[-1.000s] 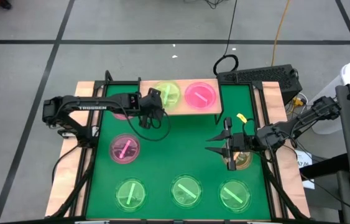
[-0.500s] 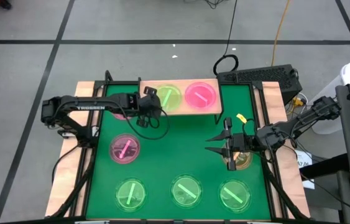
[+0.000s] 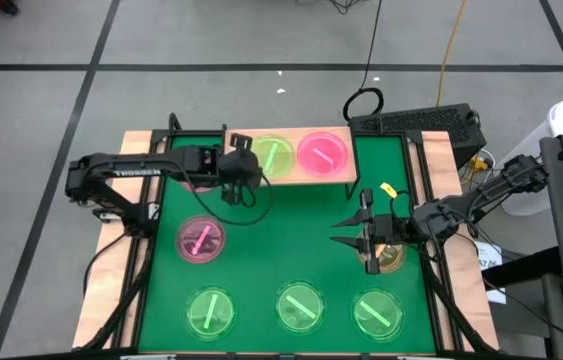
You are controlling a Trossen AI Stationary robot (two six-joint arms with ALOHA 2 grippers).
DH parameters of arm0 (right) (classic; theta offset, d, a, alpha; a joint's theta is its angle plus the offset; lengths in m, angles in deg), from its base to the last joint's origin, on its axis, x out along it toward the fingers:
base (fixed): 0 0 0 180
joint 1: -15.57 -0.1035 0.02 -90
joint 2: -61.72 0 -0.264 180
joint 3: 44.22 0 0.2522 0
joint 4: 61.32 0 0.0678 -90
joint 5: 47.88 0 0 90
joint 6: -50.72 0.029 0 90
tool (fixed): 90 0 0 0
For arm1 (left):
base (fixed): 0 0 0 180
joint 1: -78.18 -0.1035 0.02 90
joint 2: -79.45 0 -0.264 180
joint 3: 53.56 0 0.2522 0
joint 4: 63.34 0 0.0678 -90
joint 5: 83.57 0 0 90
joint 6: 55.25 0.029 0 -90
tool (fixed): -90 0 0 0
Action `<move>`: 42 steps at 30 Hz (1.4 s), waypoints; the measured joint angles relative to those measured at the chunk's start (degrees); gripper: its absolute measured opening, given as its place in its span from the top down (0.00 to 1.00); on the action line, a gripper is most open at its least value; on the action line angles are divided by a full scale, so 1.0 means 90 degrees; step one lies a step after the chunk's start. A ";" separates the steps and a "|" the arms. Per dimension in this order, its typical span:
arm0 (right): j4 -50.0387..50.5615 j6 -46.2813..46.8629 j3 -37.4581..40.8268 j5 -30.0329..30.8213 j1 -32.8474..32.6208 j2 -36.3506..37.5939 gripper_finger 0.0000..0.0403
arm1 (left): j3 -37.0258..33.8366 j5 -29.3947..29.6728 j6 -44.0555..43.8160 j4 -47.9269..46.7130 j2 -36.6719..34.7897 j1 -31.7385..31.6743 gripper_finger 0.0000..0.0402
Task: Place and stack plates onto a shelf
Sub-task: Stack the orange transparent plate on top of the pink transparent plate on the shelf
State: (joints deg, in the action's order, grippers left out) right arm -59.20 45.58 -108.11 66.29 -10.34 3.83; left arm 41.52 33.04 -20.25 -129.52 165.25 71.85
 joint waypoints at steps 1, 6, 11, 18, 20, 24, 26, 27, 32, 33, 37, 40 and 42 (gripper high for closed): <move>0.0000 0.0024 0.0000 0.0000 0.0000 0.0002 0.74 | 0.0167 -0.0002 -0.0021 -0.0076 -0.0012 0.0085 0.79; 0.0154 0.0237 0.0000 0.0000 -0.0001 0.0002 0.74 | 0.0585 -0.0242 -0.0228 0.0049 -0.0427 0.0565 0.79; 0.0095 0.0328 0.0235 0.0000 -0.0001 0.0002 0.74 | 0.0582 -0.0700 -0.0633 0.0352 -0.0997 0.0914 0.79; -0.0530 0.0326 0.0919 0.0477 0.0007 0.0004 0.74 | -0.0492 -0.1644 -0.1241 0.1851 -0.1849 0.1246 0.79; -0.0776 0.0328 0.1109 0.0524 0.0007 0.0005 0.74 | -0.1092 -0.1681 -0.1250 0.2397 -0.2110 0.1315 0.79; -0.1290 0.0327 0.1486 0.0515 0.0007 0.0040 0.74 | -0.2167 -0.1735 -0.1579 0.3523 -0.2717 0.1351 0.79; -0.1448 0.0329 0.1680 0.0513 0.0007 0.0077 0.74 | -0.2662 -0.1944 -0.1830 0.4213 -0.3026 0.1390 0.79; -0.1584 0.0352 0.1750 0.0508 0.0007 0.0087 0.74 | -0.2936 -0.2001 -0.1938 0.4388 -0.3182 0.1401 0.79; -0.2035 0.0446 0.2191 0.0509 0.0009 0.0180 0.74 | -0.4145 -0.2019 -0.2410 0.5868 -0.3742 0.1509 0.79; -0.2109 0.0447 0.2317 0.0513 0.0009 0.0195 0.74 | -0.4359 -0.2019 -0.2490 0.6271 -0.3783 0.1511 0.79; -0.2830 0.0451 0.2774 0.0507 0.0049 0.0170 0.74 | -0.5300 -0.2020 -0.2617 0.7925 -0.3818 0.1511 0.79; -0.3503 0.0451 0.3135 0.0457 0.0049 0.0143 0.74 | -0.5839 -0.2016 -0.2617 0.9007 -0.3775 0.1513 0.79; -0.3933 0.0447 0.3385 0.0453 0.0044 0.0146 0.74 | -0.6087 -0.2018 -0.2617 0.9594 -0.3742 0.1513 0.79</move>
State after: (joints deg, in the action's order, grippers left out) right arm -94.60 49.60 -77.64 70.37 -9.94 5.14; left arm -13.26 14.88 -43.81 -43.17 131.57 85.47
